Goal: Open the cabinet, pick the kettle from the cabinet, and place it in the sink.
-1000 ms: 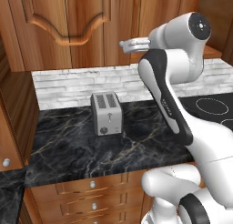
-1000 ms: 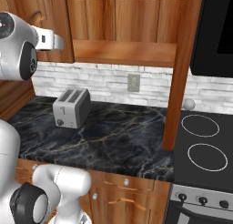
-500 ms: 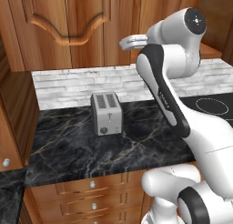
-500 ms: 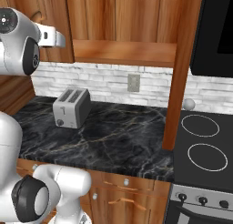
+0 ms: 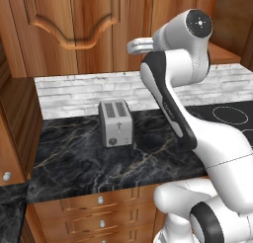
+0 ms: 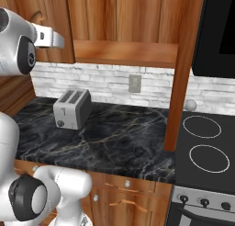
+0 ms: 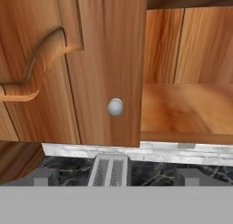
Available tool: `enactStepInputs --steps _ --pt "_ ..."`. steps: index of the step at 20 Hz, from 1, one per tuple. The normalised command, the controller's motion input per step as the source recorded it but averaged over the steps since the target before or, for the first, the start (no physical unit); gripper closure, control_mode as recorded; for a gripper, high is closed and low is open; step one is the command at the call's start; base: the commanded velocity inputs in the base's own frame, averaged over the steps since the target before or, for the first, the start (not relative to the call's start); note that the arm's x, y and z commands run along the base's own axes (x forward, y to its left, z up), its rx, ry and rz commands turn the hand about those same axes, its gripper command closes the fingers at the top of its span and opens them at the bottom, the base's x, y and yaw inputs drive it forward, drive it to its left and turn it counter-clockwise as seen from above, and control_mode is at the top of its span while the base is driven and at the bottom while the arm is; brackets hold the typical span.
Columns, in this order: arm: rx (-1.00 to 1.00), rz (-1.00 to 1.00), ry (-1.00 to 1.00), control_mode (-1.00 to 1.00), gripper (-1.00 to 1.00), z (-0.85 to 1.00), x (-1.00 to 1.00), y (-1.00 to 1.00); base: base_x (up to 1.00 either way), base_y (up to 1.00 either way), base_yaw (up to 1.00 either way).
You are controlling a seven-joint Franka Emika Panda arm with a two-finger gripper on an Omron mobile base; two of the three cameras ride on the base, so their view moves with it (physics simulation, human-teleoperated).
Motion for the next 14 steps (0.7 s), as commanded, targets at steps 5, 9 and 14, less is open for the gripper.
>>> enactStepInputs --steps 5,9,14 --pt "0.00 -0.08 0.01 -1.00 -1.00 -0.03 0.14 -0.03 0.00 0.00 0.00" --pt "0.00 -0.06 0.02 -1.00 -1.00 -0.07 0.16 -0.01 0.00 0.00 0.00" --pt "0.00 -0.03 0.08 -1.00 -1.00 -0.10 0.22 0.06 0.00 0.00 0.00"
